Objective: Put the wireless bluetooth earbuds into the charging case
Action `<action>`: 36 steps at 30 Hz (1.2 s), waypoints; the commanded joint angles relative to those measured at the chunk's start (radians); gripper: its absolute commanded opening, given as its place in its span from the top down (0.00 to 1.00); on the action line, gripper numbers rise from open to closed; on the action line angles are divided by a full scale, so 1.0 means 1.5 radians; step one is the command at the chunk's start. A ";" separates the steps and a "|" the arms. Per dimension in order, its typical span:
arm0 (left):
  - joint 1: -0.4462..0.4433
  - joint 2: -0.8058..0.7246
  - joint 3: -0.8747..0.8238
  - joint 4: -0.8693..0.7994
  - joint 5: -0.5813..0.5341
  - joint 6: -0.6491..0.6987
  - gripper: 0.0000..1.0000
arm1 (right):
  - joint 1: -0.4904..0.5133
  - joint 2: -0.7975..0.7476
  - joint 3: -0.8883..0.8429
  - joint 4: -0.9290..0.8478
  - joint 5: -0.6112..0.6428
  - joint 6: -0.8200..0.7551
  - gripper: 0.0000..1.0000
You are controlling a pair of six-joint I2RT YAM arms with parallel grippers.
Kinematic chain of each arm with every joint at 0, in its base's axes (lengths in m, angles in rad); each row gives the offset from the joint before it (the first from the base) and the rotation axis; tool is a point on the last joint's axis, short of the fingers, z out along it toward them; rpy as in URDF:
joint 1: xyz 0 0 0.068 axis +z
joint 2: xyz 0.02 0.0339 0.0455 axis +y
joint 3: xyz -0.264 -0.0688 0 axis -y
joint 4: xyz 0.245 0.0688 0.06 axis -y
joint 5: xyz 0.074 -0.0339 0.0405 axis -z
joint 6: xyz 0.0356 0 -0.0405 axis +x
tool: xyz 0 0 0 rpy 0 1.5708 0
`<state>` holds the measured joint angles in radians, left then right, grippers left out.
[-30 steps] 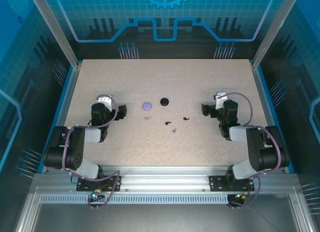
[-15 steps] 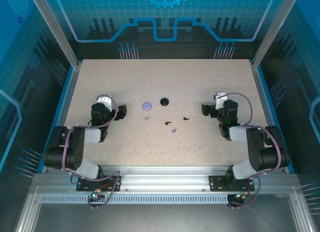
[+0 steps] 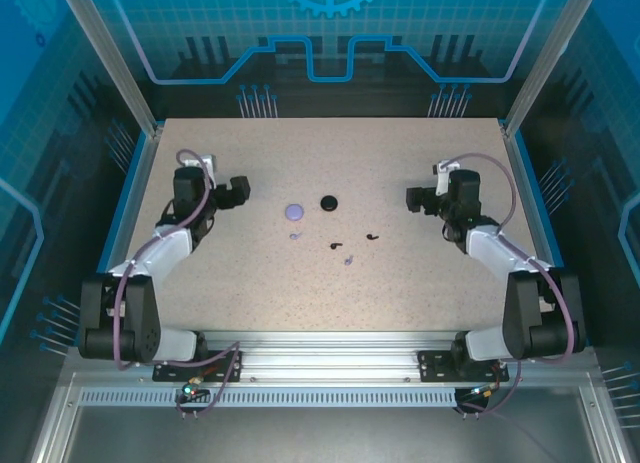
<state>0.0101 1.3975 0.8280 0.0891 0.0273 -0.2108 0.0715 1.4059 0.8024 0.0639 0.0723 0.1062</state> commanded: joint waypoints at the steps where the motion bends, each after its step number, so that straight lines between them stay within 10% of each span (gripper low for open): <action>1: -0.005 0.052 0.085 -0.210 0.097 -0.083 0.01 | 0.002 0.032 0.105 -0.218 -0.079 0.023 0.00; 8: -0.083 0.084 0.128 -0.251 0.219 -0.115 0.02 | 0.044 0.118 0.226 -0.323 -0.238 -0.005 0.00; 14: -0.182 0.116 0.140 -0.238 0.251 -0.162 0.24 | 0.106 0.222 0.335 -0.379 -0.276 -0.018 0.12; 22: -0.256 0.199 0.151 -0.165 0.243 -0.272 0.50 | 0.144 0.365 0.469 -0.408 -0.336 0.012 0.34; 36: -0.293 0.356 0.268 -0.110 0.206 -0.373 0.59 | 0.183 0.594 0.745 -0.508 -0.347 0.046 0.56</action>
<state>-0.4294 1.8904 1.1831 -0.1051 0.3408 -0.7197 0.3332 2.2307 1.8286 -0.6163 -0.4137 0.1574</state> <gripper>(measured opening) 0.411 0.448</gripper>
